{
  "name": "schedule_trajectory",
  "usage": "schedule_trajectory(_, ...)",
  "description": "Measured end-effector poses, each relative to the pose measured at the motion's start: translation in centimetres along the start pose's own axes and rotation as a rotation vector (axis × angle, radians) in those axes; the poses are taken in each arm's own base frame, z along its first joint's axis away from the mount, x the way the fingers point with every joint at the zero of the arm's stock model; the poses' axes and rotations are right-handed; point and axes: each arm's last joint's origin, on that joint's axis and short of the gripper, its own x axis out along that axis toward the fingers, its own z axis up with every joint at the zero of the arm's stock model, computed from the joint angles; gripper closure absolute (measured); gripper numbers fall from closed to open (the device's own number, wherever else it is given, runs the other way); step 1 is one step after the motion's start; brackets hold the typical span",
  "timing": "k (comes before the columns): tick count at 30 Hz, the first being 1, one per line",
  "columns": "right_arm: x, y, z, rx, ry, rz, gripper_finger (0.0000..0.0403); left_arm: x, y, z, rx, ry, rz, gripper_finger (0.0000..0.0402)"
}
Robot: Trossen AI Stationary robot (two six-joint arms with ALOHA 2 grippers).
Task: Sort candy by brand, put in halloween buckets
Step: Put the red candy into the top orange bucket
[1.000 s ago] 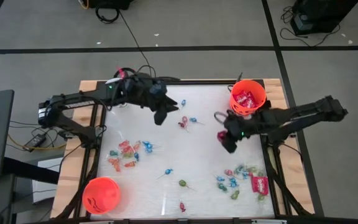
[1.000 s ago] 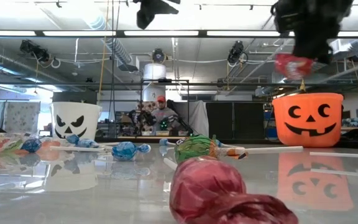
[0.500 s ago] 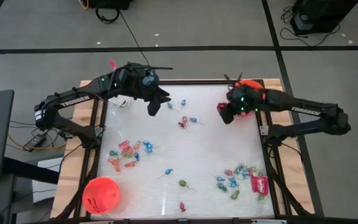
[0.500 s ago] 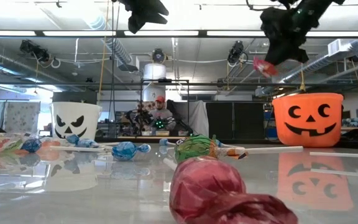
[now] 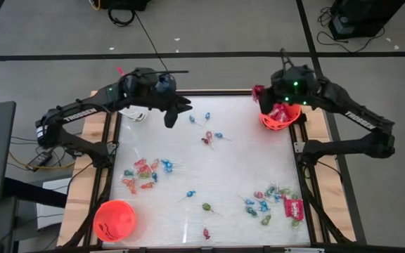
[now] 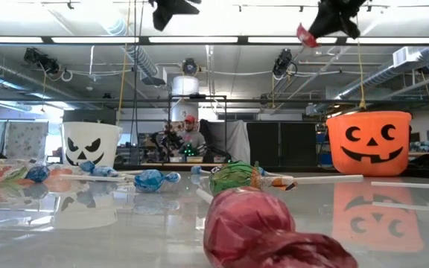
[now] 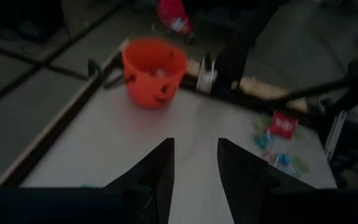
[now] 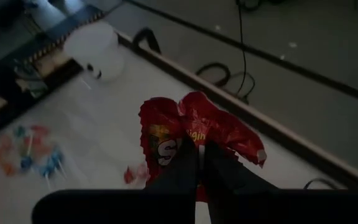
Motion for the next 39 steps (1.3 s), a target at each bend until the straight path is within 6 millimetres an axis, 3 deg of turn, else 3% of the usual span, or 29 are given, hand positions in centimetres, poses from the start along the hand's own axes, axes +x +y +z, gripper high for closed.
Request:
schedule_trajectory(7,-1.0,0.9,1.8,-0.054,-0.11,0.211,0.0385,-3.0,-0.6,1.6,0.046,-0.171,0.024,0.0275)
schedule_trajectory(11,-0.5,1.3,2.0,-0.075,-0.081,0.31,0.0385,-4.9,-1.0,2.0,0.049,-0.235,0.059,0.0275)
schedule_trajectory(18,2.4,-1.2,-0.1,0.014,0.208,-0.024,0.0387,-7.6,-0.3,1.0,0.073,-0.181,0.214,0.0275)
schedule_trajectory(23,2.5,-2.8,-0.5,0.046,0.26,-0.192,0.0387,-6.7,1.3,-2.3,0.014,-0.102,0.206,0.0275)
schedule_trajectory(29,1.4,-5.2,-1.5,0.153,0.339,-0.385,0.0387,-4.9,2.4,-5.8,-0.053,-0.127,0.151,0.0275)
schedule_trajectory(39,3.1,-8.5,-6.1,0.349,0.515,-0.537,0.0387,-3.4,3.6,-9.4,-0.067,-0.098,0.125,0.0275)
